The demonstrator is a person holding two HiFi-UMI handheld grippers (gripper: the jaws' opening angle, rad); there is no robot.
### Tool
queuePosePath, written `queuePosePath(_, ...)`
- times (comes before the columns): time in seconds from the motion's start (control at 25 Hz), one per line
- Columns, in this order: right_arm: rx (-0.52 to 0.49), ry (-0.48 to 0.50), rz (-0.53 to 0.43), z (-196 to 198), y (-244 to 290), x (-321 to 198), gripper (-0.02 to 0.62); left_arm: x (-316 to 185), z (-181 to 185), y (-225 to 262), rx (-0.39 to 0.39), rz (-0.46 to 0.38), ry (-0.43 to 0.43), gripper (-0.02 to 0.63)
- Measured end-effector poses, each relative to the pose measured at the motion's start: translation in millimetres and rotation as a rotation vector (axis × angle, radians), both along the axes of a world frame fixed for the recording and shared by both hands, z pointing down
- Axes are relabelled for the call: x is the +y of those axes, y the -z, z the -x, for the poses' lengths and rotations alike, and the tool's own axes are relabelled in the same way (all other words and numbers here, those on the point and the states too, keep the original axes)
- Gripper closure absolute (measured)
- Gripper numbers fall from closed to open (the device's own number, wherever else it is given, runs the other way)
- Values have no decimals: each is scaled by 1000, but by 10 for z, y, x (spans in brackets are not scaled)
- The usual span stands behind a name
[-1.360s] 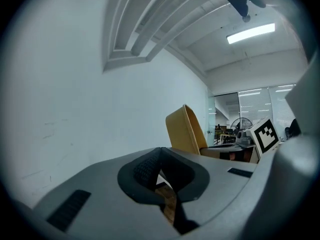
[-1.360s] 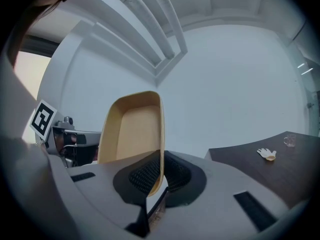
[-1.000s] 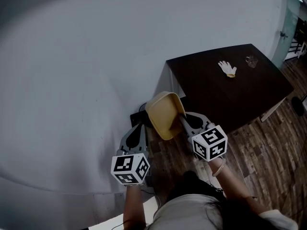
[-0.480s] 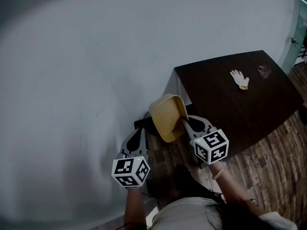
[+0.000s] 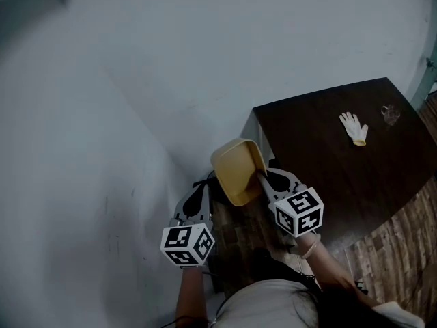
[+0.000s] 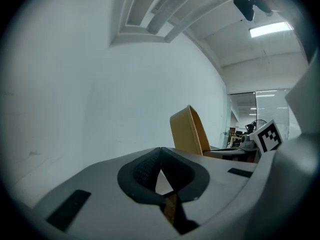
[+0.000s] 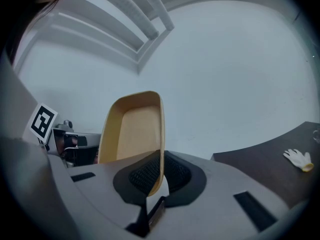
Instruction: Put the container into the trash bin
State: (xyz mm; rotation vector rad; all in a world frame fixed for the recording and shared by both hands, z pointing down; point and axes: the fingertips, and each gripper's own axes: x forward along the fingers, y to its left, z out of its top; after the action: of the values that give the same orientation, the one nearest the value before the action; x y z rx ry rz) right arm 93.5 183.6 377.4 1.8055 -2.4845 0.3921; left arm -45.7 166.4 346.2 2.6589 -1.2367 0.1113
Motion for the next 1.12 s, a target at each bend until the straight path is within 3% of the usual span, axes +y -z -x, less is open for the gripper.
queuePosePath(0.48, 5, 23, 43, -111, -299, -984, 577, -924, -207, -228, 0, 35, 15, 588)
queuePosePath(1.12, 84, -6, 88, 304, -619, -2441, 576, -2457, 145, -658, 3, 76, -33, 588)
